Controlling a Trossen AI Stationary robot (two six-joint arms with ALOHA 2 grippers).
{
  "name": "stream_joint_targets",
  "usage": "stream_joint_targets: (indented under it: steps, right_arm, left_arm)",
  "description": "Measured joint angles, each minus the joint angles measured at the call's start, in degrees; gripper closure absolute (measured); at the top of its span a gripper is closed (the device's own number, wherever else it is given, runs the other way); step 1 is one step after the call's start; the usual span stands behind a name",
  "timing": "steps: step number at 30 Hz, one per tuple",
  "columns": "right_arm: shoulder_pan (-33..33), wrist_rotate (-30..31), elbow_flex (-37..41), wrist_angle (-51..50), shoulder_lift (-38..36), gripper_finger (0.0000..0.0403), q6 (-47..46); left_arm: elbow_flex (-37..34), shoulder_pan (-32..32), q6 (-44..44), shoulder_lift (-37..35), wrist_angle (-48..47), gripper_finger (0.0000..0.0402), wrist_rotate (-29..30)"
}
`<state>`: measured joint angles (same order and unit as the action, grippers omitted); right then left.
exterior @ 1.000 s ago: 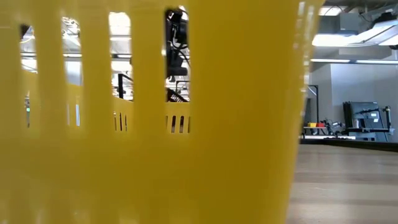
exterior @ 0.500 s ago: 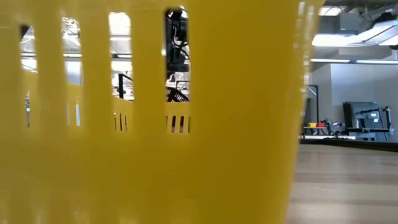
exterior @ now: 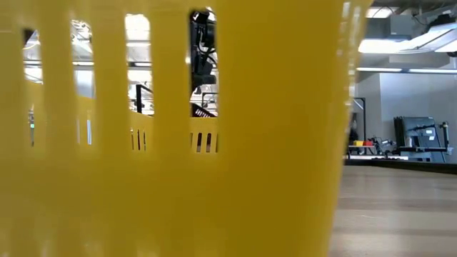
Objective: Stack baskets on shelf by color
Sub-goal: Stack the bottom black bin on the black bin on the shelf
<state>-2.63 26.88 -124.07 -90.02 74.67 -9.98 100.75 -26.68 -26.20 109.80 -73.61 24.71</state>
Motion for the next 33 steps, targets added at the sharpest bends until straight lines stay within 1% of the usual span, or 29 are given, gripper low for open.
stream_joint_targets:
  steps: [4,7,10,16,21,22,33]
  right_arm:
    - [0.0,0.0,0.0,0.0,0.0,0.0395,0.0]
    - [0.0,0.0,0.0,0.0,0.0,0.0395,0.0]
    - [0.0,0.0,0.0,0.0,0.0,0.0395,0.0]
    - [0.0,0.0,0.0,0.0,0.0,0.0395,0.0]
    - [0.0,0.0,0.0,0.0,0.0,0.0395,0.0]
    - [0.0,0.0,0.0,0.0,0.0,0.0395,0.0]
    - [0.0,0.0,0.0,0.0,0.0,0.0395,0.0]
  left_arm:
    - [1.4,0.1,-0.1,-0.2,-1.2,0.0302,2.1]
    - [5.0,0.1,-0.1,-0.5,-2.6,0.0297,3.1]
    - [8.1,0.1,0.2,-0.5,-2.4,0.0299,2.6]
    - [11.1,0.3,0.2,-0.5,-3.2,0.0328,0.4]
    - [11.7,0.7,1.5,-0.5,-4.3,0.0387,-0.4]
    - [11.6,0.7,1.5,-0.5,-4.3,0.0393,-0.4]
    - [11.5,0.5,0.0,0.1,-5.6,0.0401,1.0]
